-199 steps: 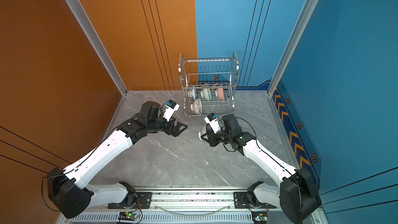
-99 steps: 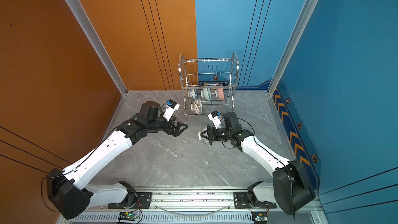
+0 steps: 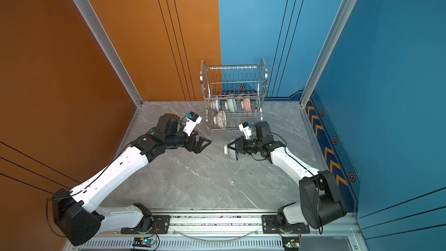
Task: Load bowls into a dish rack
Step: Place the bowl in the dish rack.
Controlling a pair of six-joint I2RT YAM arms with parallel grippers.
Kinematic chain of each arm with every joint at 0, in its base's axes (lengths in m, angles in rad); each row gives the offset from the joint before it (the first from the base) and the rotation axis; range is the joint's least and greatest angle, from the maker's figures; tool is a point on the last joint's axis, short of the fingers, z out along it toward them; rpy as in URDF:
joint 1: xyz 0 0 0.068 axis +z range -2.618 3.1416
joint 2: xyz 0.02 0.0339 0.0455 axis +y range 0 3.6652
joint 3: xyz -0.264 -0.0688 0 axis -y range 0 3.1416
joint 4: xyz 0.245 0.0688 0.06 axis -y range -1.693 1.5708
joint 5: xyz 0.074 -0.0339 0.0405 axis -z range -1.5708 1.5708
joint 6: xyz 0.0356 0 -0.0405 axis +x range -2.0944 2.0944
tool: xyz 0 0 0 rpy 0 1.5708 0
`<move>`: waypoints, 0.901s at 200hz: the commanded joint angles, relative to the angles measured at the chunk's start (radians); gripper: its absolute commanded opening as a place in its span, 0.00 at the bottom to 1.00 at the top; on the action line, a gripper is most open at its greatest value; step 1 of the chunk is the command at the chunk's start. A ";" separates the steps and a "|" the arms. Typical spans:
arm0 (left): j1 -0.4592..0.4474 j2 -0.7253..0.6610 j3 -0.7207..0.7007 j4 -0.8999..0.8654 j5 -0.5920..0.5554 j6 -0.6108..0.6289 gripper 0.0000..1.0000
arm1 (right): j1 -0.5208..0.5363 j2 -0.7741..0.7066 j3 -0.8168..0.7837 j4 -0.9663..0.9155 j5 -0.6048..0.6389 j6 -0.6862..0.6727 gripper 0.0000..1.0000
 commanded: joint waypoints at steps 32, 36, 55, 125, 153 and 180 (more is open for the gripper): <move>-0.018 -0.036 -0.021 0.004 0.004 0.028 0.98 | -0.048 0.033 0.052 0.125 -0.097 0.103 0.00; -0.020 -0.037 -0.021 0.004 0.003 0.028 0.98 | -0.048 0.038 0.063 0.120 -0.103 0.099 0.00; -0.023 -0.041 -0.020 0.007 0.012 0.026 0.98 | -0.048 0.051 0.102 0.069 -0.114 0.052 0.00; -0.035 -0.050 -0.029 0.019 0.017 0.025 0.98 | -0.065 0.104 0.183 -0.072 -0.153 -0.065 0.00; -0.036 -0.043 -0.027 0.020 0.026 0.023 0.98 | -0.073 0.124 0.205 -0.091 -0.156 -0.083 0.00; -0.038 -0.048 -0.028 0.020 0.017 0.026 0.98 | -0.079 0.138 0.215 -0.093 -0.160 -0.088 0.00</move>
